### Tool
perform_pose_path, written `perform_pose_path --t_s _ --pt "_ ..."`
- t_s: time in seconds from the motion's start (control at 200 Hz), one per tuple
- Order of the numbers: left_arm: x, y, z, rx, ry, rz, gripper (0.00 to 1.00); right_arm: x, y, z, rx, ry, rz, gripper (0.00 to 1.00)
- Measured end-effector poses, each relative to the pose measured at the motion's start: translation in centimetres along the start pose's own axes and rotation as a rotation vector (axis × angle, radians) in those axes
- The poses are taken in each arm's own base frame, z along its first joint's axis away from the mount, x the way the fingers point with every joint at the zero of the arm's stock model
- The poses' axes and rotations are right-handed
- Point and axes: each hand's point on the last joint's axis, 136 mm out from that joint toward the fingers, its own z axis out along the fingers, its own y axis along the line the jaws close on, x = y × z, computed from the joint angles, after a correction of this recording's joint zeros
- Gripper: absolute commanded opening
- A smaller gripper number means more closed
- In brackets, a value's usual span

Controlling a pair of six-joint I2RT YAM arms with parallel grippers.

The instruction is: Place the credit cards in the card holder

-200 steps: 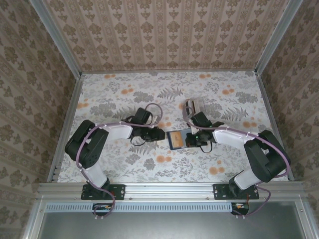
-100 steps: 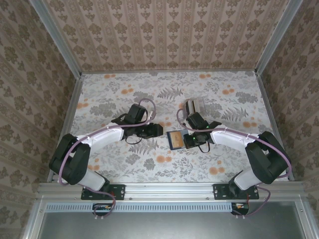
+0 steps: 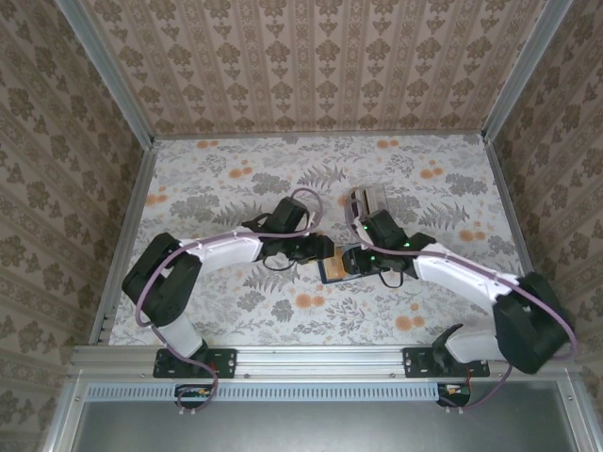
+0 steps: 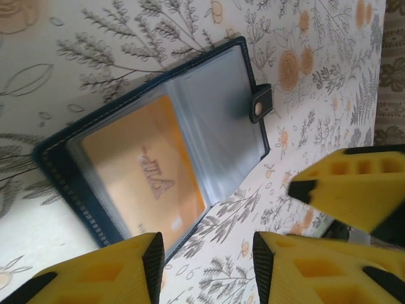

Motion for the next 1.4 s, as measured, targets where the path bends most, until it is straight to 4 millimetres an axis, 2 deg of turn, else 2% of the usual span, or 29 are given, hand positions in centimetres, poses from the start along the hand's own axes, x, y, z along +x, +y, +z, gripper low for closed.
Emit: perform_pose_path --t_s 0.095,0.15,0.235,0.32,0.435,0.54,0.705,1.005,1.21,1.4 --pt "0.0 -1.2 0.6 -0.046 -0.013 0.008 0.37 -1.4 -2.3 -2.5 0.068 -0.086 0.059 0.52" --pt "0.4 -1.7 0.8 -0.080 -0.023 0.006 0.35 -2.1 -4.5 -3.9 0.128 -0.138 0.125 0.56" --pt "1.6 -2.2 1.2 -0.152 -0.029 0.013 0.34 -2.3 -7.7 -5.3 0.214 -0.192 0.226 0.57" --pt "2.8 -2.7 1.7 -0.220 -0.024 0.014 0.33 -1.2 -10.1 -5.3 0.272 -0.200 0.320 0.57" --pt "3.5 -3.1 2.5 -0.282 -0.033 0.002 0.33 1.2 -11.5 -4.1 0.296 -0.168 0.401 0.57" --pt "3.4 -2.3 3.0 -0.341 -0.056 -0.038 0.33 2.1 -12.1 -3.6 0.291 -0.155 0.449 0.56" --pt "2.6 -1.5 3.9 -0.405 -0.095 -0.102 0.32 1.3 -12.5 -3.8 0.285 -0.192 0.467 0.55" --pt "2.2 -2.8 6.5 -0.451 -0.113 -0.117 0.28 -0.5 -12.1 -5.4 0.268 -0.293 0.452 0.55" --pt "2.6 -0.7 7.5 -0.543 -0.104 -0.132 0.26 -1.0 -12.0 -5.5 0.262 -0.311 0.449 0.54" --pt "2.2 -0.1 8.0 -0.579 -0.119 -0.132 0.25 -0.8 -12.0 -5.5 0.261 -0.316 0.436 0.54"
